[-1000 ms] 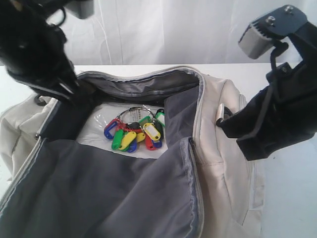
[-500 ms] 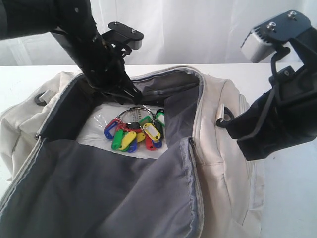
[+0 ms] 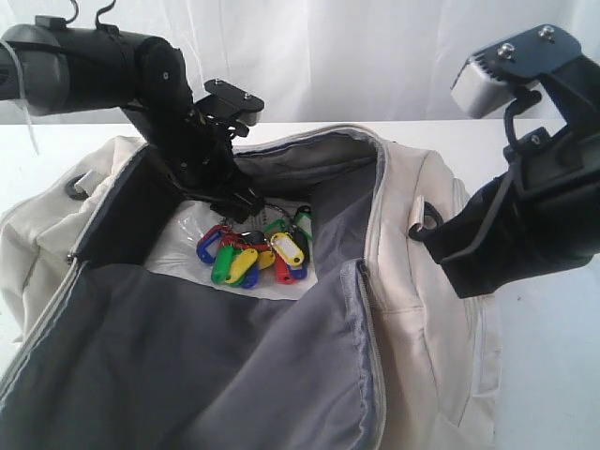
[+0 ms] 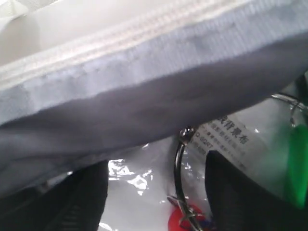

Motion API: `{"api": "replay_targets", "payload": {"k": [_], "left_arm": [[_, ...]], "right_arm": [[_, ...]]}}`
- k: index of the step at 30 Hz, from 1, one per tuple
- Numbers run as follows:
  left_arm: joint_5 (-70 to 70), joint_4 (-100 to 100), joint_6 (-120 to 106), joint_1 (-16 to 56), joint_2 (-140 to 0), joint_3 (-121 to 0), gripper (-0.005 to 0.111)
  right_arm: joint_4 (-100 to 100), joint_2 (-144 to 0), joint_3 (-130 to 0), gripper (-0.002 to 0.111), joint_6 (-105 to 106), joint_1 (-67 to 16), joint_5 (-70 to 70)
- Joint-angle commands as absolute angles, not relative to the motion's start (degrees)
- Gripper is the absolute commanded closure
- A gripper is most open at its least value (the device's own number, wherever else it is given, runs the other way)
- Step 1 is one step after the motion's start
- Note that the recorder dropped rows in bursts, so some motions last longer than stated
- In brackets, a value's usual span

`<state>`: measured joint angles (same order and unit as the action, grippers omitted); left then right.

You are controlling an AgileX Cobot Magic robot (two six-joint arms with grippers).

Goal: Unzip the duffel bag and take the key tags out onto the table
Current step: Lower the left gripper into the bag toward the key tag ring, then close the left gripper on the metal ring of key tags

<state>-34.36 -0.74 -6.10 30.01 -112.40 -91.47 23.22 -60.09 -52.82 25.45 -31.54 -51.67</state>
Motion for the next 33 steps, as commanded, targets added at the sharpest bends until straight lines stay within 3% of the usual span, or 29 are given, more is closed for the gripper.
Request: {"api": "replay_targets", "payload": {"k": [1, 9, 12, 20, 22, 33], "left_arm": [[-34.1, 0.0, -5.8, 29.9, -113.8, -91.7, 0.043], [-33.5, 5.8, -6.0, 29.9, -116.1, -91.7, 0.045], [-34.0, 8.6, -6.5, 30.0, -116.8, -91.7, 0.051], [-37.6, 8.7, -6.5, 30.0, -117.4, -91.7, 0.099], [-39.8, 8.7, -6.5, 30.0, -117.1, -91.7, 0.107], [-47.5, 8.6, -8.4, 30.0, -108.3, -94.4, 0.107]], "right_arm": [[23.4, -60.1, -52.6, 0.108, 25.2, -31.6, -50.5], [23.4, -60.1, -52.6, 0.108, 25.2, -31.6, -50.5], [23.4, -60.1, -52.6, 0.108, 25.2, -31.6, -50.5], [23.4, -60.1, -52.6, 0.108, 25.2, -31.6, -50.5], [23.4, -60.1, -52.6, 0.108, 25.2, -31.6, -50.5], [23.4, -60.1, -52.6, 0.108, 25.2, -31.6, -50.5]]}}
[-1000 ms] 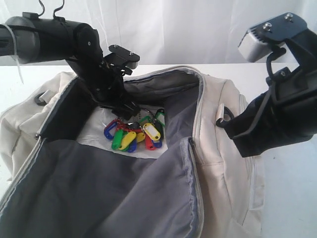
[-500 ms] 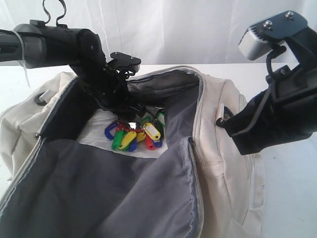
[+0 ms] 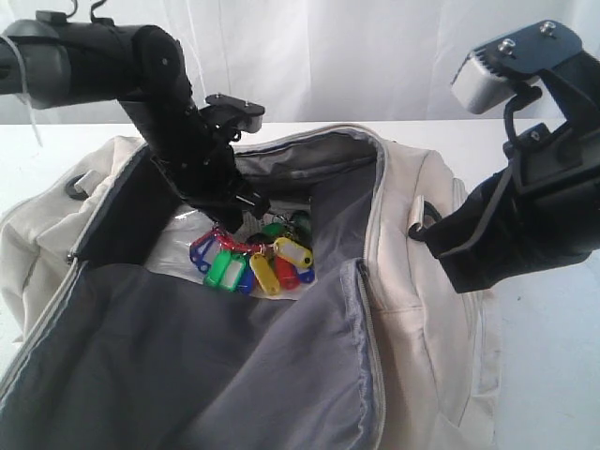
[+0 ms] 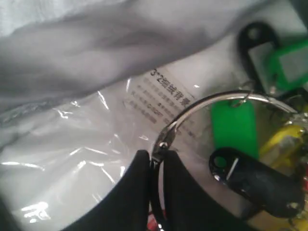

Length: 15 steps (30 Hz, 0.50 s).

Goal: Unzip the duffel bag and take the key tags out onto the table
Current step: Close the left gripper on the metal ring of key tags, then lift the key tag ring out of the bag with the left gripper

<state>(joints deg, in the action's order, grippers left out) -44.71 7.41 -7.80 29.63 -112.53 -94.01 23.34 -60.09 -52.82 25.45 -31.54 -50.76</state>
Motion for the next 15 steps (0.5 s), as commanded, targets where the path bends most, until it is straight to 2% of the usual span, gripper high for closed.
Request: {"api": "replay_targets", "payload": {"k": [1, 15], "left_arm": [[-48.4, 8.6, -9.3, 30.0, -106.4, -94.4, 0.107], [-61.8, 5.7, -9.0, 30.0, -89.3, -94.4, 0.107]], "right_arm": [[23.4, -60.1, -52.6, 0.108, 25.2, -31.6, -50.5], [23.4, -60.1, -52.6, 0.108, 25.2, -31.6, -50.9]]}}
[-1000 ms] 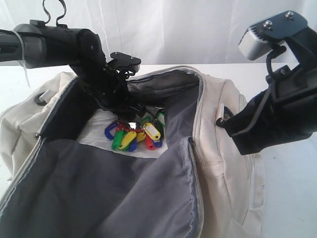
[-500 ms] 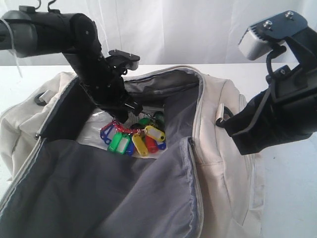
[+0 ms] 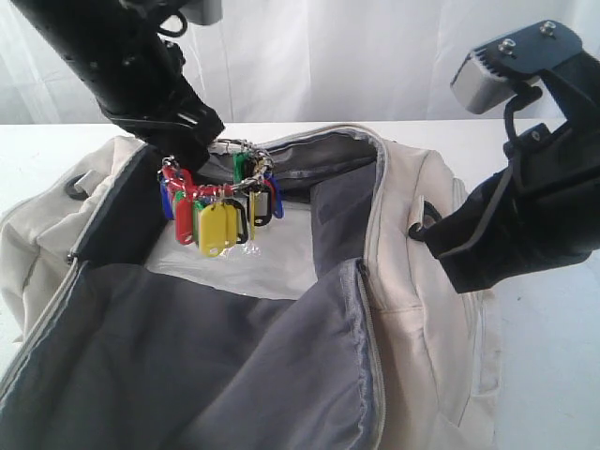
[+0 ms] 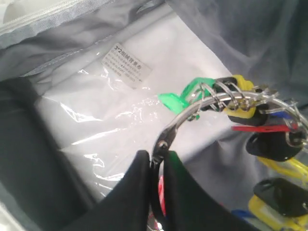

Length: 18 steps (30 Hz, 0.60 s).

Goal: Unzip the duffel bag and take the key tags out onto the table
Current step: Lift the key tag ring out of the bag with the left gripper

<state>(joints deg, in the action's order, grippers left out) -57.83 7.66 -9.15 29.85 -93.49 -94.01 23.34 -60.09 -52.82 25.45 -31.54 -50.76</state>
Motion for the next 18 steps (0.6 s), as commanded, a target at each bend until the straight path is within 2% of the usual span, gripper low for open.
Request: {"api": "replay_targets", "payload": {"k": [1, 5, 9, 18], "left_arm": [[-63.9, 3.2, -8.6, 30.0, -87.8, -94.4, 0.107], [-69.9, -1.2, -7.2, 30.0, -84.6, -94.4, 0.107], [-70.0, 0.0, -7.3, 30.0, -82.1, -94.4, 0.107], [-70.0, 13.4, -7.7, 30.9, -82.7, -94.4, 0.107]], "right_arm": [[23.4, -60.1, -52.6, 0.108, 25.2, -31.6, -50.9], [23.4, -60.1, -52.6, 0.108, 25.2, -31.6, -51.0], [22.8, -60.1, -52.6, 0.108, 25.2, -31.6, -51.2], [3.5, -52.9, -52.8, 0.108, 8.4, -31.6, -48.5]]}}
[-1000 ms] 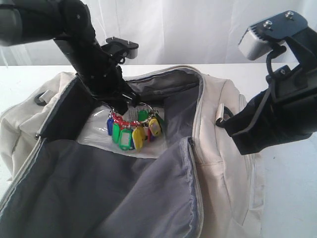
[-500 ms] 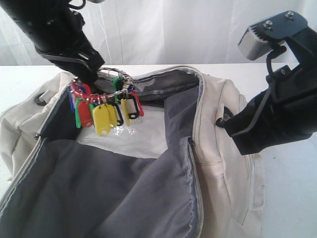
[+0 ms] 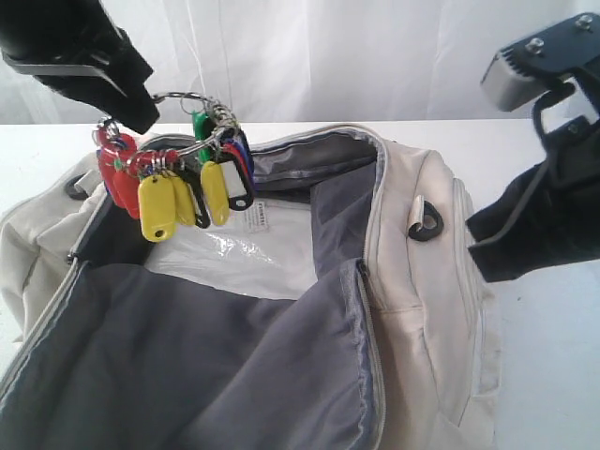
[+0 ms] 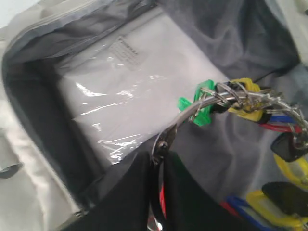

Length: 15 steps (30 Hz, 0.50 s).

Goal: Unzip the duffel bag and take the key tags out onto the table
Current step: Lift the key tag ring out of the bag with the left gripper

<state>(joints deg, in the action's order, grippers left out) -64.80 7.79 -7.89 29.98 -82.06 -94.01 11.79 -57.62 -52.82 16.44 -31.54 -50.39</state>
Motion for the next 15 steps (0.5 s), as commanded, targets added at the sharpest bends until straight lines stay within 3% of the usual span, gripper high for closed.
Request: {"api": "replay_targets", "payload": {"k": [1, 9, 15], "left_arm": [[-70.0, 13.5, -7.7, 31.8, -83.2, -94.4, 0.107], [-62.4, 13.5, -7.3, 42.3, -90.2, -97.0, 0.107], [-60.7, 13.7, -7.3, 50.5, -100.6, -107.5, 0.107]], "right_arm": [[0.7, -51.7, -52.8, 0.108, 6.4, -31.6, -48.1], [-13.2, -41.5, -52.6, 0.108, -5.5, -31.6, -48.5], [-16.7, -39.1, -50.8, 0.108, -9.2, -31.6, -46.7]]}}
